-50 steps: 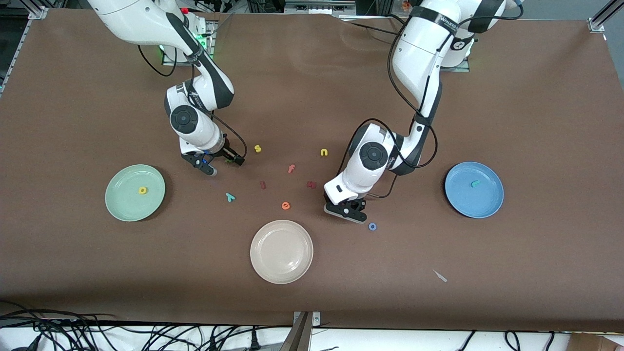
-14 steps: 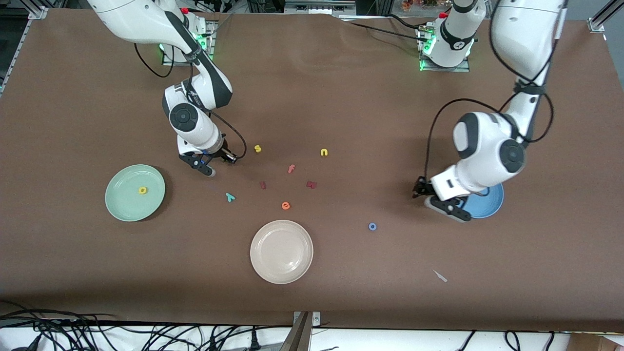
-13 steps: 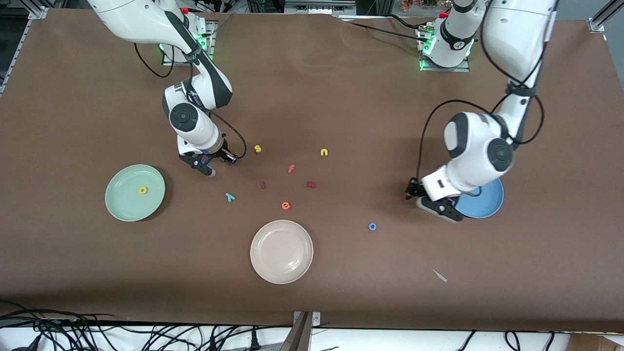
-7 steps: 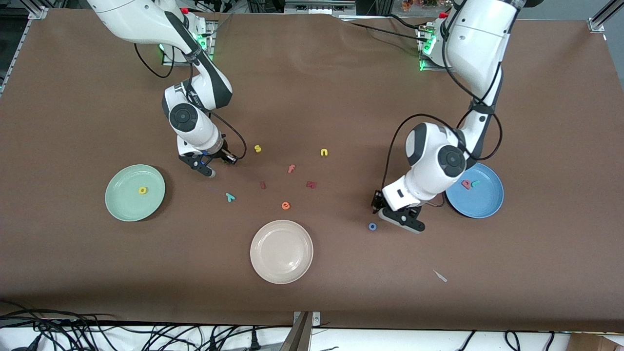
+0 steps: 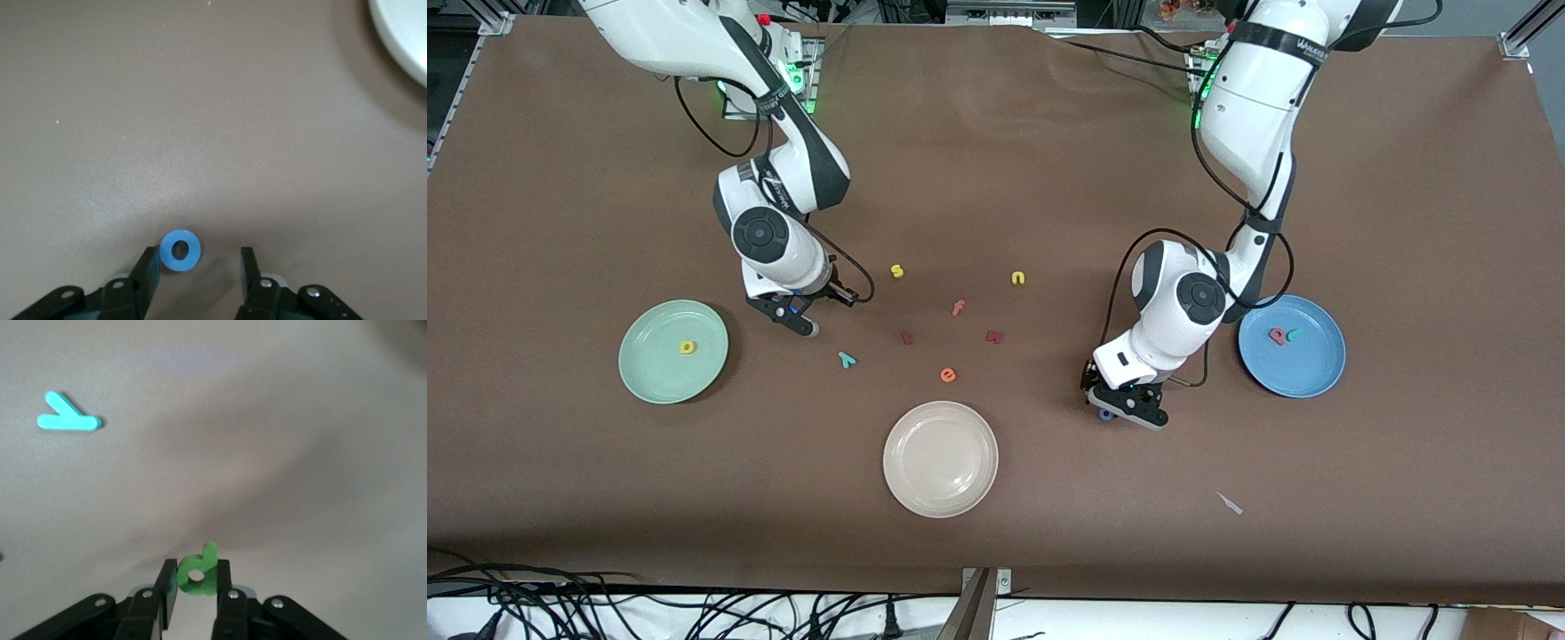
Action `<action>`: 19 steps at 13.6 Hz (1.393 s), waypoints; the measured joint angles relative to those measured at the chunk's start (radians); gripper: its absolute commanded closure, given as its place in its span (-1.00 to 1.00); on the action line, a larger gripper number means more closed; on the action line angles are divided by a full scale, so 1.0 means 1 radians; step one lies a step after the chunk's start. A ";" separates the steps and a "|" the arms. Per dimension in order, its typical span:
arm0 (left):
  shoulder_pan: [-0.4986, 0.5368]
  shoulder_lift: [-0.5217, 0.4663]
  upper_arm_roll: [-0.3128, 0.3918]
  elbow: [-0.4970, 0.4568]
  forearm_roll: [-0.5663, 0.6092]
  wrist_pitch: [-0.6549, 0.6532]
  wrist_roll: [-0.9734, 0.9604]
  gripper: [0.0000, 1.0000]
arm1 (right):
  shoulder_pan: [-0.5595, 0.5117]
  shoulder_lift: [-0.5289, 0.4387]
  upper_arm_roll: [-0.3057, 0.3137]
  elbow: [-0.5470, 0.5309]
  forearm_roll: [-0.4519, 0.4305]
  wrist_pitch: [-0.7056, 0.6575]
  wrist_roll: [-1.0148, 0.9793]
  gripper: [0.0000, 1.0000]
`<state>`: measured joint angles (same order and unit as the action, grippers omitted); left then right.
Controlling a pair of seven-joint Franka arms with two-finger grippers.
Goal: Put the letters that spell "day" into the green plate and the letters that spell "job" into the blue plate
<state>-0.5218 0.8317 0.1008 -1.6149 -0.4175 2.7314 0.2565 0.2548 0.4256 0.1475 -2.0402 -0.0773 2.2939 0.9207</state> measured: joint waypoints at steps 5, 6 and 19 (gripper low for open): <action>-0.005 0.007 0.007 0.003 0.000 0.008 0.002 0.03 | -0.002 -0.003 -0.154 0.035 -0.007 -0.030 -0.365 0.61; -0.005 0.009 0.010 0.004 0.000 0.008 0.002 0.13 | -0.003 -0.003 -0.188 0.038 -0.007 -0.030 -0.437 0.61; 0.023 -0.024 0.056 0.032 0.000 -0.074 0.061 0.77 | -0.101 0.068 -0.310 0.148 -0.007 -0.031 -0.903 -1.00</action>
<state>-0.4988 0.8074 0.1571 -1.5828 -0.4175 2.6570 0.3178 0.1540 0.4939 -0.1621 -1.8927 -0.0839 2.2631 0.0177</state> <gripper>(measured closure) 0.722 0.366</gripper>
